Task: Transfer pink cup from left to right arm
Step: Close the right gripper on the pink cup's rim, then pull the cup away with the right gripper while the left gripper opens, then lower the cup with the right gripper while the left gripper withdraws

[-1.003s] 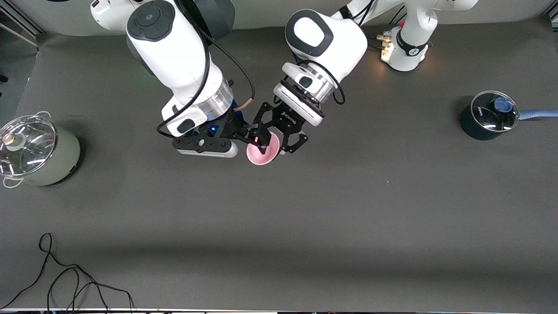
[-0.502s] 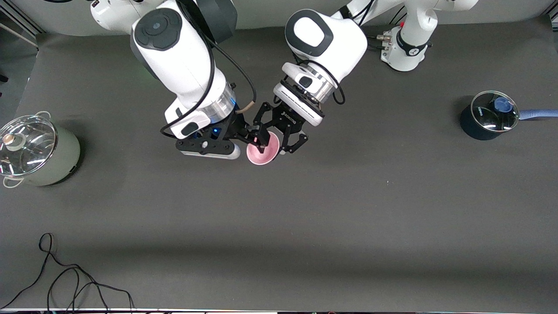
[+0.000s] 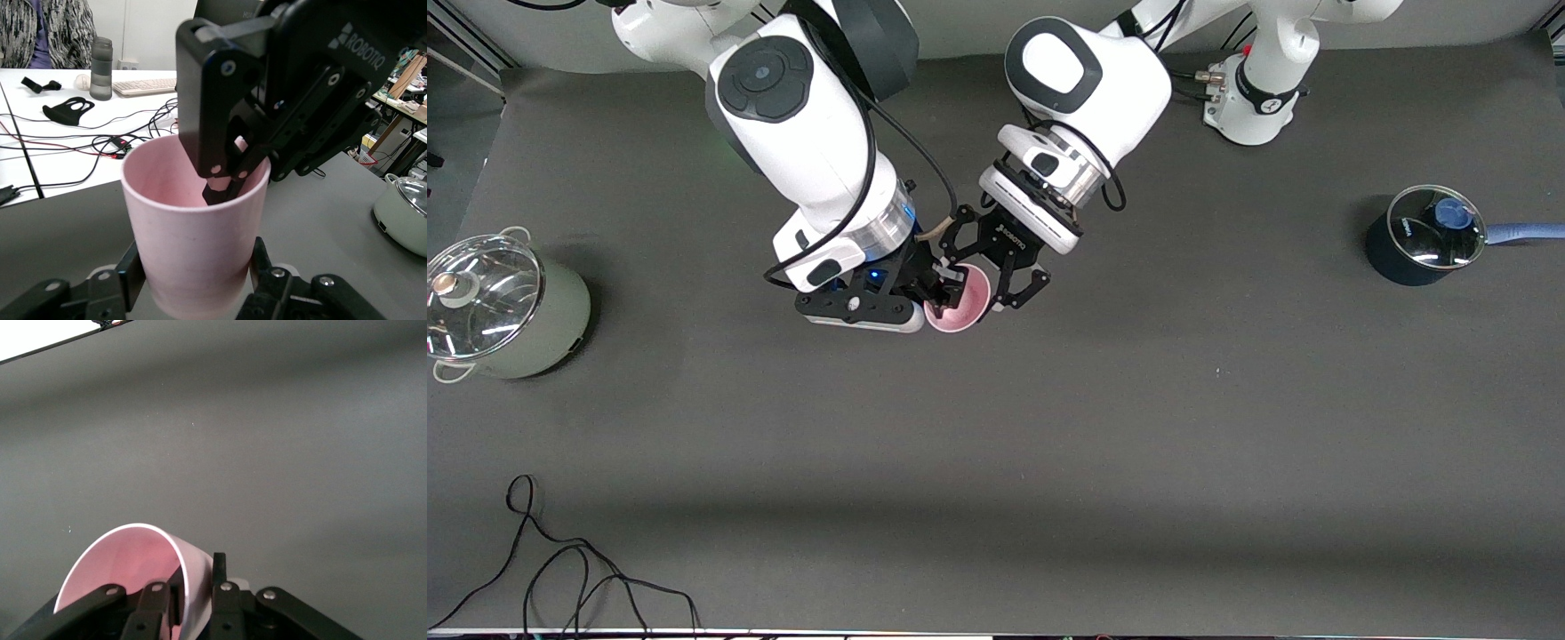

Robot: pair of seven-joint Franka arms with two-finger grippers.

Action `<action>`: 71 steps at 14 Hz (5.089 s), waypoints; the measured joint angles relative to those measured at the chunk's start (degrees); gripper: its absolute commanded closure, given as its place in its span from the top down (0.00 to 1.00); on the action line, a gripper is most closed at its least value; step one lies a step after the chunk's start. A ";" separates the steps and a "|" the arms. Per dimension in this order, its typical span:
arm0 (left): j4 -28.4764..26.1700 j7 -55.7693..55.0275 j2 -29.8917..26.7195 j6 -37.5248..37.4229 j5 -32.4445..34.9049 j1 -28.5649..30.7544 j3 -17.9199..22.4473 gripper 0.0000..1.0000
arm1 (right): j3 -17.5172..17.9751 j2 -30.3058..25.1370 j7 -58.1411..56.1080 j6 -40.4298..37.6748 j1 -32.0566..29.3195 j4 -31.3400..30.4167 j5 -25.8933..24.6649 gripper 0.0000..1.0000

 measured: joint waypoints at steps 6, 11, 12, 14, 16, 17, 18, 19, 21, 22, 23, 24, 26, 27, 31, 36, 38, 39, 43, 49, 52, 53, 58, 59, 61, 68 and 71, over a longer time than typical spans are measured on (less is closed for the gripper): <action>0.14 -0.42 0.00 0.11 0.08 0.07 0.40 1.00 | -0.22 -0.02 0.02 -0.22 0.00 0.02 0.00 0.00; 0.15 -1.47 0.00 0.11 0.07 0.08 0.41 1.00 | -0.39 -0.06 0.02 -0.22 -0.01 0.08 0.00 0.00; 0.15 -1.50 0.00 0.11 0.07 0.08 0.41 1.00 | -0.57 -0.11 0.02 -0.22 -0.05 0.14 0.00 0.00; 0.14 -1.58 0.00 0.14 0.07 0.14 0.45 1.00 | -1.02 -0.24 -0.95 -0.34 -0.37 0.33 0.00 0.00; 0.14 -2.01 -0.01 0.51 0.05 0.30 1.20 1.00 | -1.72 -0.59 -4.56 -2.68 -1.47 0.81 -0.01 0.00; 0.14 -2.85 -0.04 0.73 0.04 0.35 2.39 1.00 | -1.92 -1.10 -6.98 -4.13 -2.77 0.91 -0.01 0.00; 0.15 -3.86 -0.07 0.80 0.04 0.43 4.15 1.00 | -2.11 -1.87 -9.76 -5.37 -4.35 0.93 -0.02 0.00; 0.15 -4.77 -0.10 0.80 0.05 0.53 6.44 1.00 | -2.40 -2.74 -12.44 -7.02 -6.06 0.93 -0.03 0.00; 0.16 -5.49 -0.09 0.71 0.06 0.92 11.11 1.00 | -3.63 -4.55 -18.66 -10.62 -9.58 0.45 -0.03 0.00; 0.14 -5.66 -0.07 0.64 0.05 1.09 13.35 1.00 | -4.54 -5.31 -22.97 -11.53 -11.31 -0.29 -0.03 0.00; 0.08 -5.71 -0.03 0.59 0.05 1.22 15.32 1.00 | -5.73 -6.01 -28.00 -12.05 -12.90 -1.52 -0.03 0.00; -0.03 -5.72 0.03 0.58 0.05 1.29 17.01 1.00 | -7.21 -6.49 -32.72 -12.08 -14.13 -3.04 -0.03 0.00; -0.36 -5.73 0.17 0.59 0.04 1.39 19.56 1.00 | -11.23 -7.07 -39.94 -11.51 -15.06 -6.83 -0.03 0.00; -0.62 -5.76 0.19 0.59 0.04 1.64 20.46 1.00 | -13.05 -7.39 -42.46 -9.77 -15.18 -9.55 -0.01 0.00; -0.74 -5.76 0.25 0.58 0.35 4.76 21.22 1.00 | -14.50 -10.27 -44.27 7.05 -15.01 -26.88 -0.02 0.00; -0.61 -5.76 0.19 -3.00 2.33 11.42 21.35 1.00 | -14.40 -10.91 -44.33 27.74 -14.67 -45.97 -0.04 0.00; -0.58 -5.76 -0.11 -6.01 2.54 14.59 21.34 1.00 | -14.34 -10.52 -44.34 32.04 -14.64 -49.65 -0.05 0.00; -0.56 -5.76 -0.30 -7.53 2.58 16.09 21.32 1.00 | -14.34 -10.19 -44.34 33.39 -14.65 -50.56 -0.06 0.00; -0.71 -5.76 -1.03 -15.08 2.59 21.74 21.28 1.00 | -14.37 -6.40 -45.22 38.63 -14.93 -51.63 -0.09 0.00; -0.92 -7.30 -1.71 -29.16 2.56 28.92 21.24 1.00 | -14.66 -2.74 -50.25 42.60 -18.06 -52.27 -0.09 0.00; -0.94 -12.90 -2.12 -37.23 5.45 32.81 21.27 1.00 | -14.78 -2.41 -52.68 44.40 -19.68 -53.63 -0.09 0.00; -1.04 -15.76 -2.30 -38.77 7.51 33.61 21.27 1.00 | -14.80 -2.33 -52.91 44.50 -19.96 -53.77 -0.09 0.00; -1.17 -41.42 -3.69 -51.40 30.44 37.62 21.37 1.00 | -14.79 -2.06 -53.02 45.17 -20.05 -54.13 -0.09 0.00; -0.58 -47.22 -3.98 -54.34 36.87 38.61 21.40 1.00 | -14.79 -1.95 -53.03 45.27 -20.05 -54.13 -0.09 0.18; 1.39 -57.75 -4.63 -61.03 49.50 39.70 21.64 1.00 | -14.78 -1.78 -53.06 45.30 -20.05 -54.13 -0.09 0.69; 8.68 -84.50 -6.17 -84.35 79.94 39.57 22.43 1.00 | -14.78 -2.92 -53.09 43.15 -20.03 -53.64 -0.09 1.00; 9.42 -89.72 -7.28 -91.72 86.72 39.07 22.18 1.00 | -14.79 -7.92 -53.09 32.85 -20.02 -50.74 -0.09 1.00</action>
